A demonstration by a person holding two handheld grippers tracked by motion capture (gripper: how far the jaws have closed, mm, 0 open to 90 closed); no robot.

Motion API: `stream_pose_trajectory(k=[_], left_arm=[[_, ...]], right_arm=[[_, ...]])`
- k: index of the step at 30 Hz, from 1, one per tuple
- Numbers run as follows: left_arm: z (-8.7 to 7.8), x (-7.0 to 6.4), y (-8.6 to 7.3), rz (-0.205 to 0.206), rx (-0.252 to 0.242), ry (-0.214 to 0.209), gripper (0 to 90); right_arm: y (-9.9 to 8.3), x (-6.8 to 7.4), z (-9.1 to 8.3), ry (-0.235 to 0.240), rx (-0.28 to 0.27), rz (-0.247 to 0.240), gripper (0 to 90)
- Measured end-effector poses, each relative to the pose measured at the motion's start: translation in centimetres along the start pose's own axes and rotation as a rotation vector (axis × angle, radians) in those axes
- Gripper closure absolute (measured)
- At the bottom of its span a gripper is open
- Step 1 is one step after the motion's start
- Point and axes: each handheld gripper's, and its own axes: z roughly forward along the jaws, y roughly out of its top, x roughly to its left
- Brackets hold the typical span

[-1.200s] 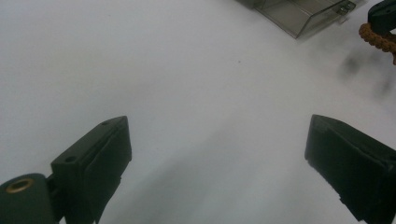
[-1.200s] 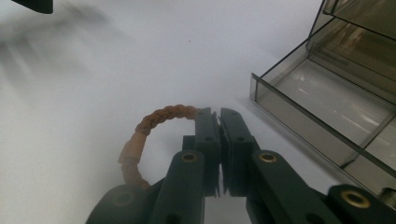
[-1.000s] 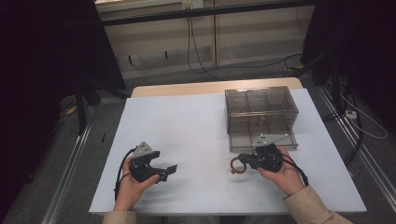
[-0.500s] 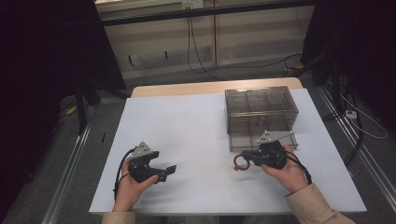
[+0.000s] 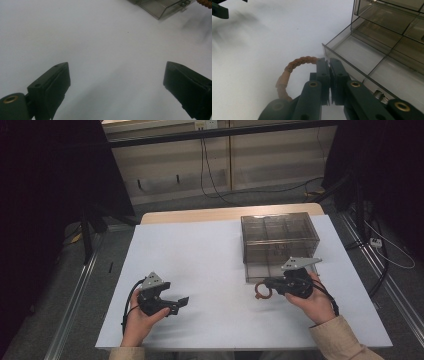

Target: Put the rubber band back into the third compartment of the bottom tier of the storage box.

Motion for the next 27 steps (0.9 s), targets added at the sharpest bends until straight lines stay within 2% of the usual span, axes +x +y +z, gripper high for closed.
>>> stream_pose_trajectory(k=[27], left_arm=[[0.1,0.1,0.1,-0.001,-0.001,0.007,7.4]], right_arm=[[0.5,-1.6,-1.9,-0.058,0.003,0.015,87.6]])
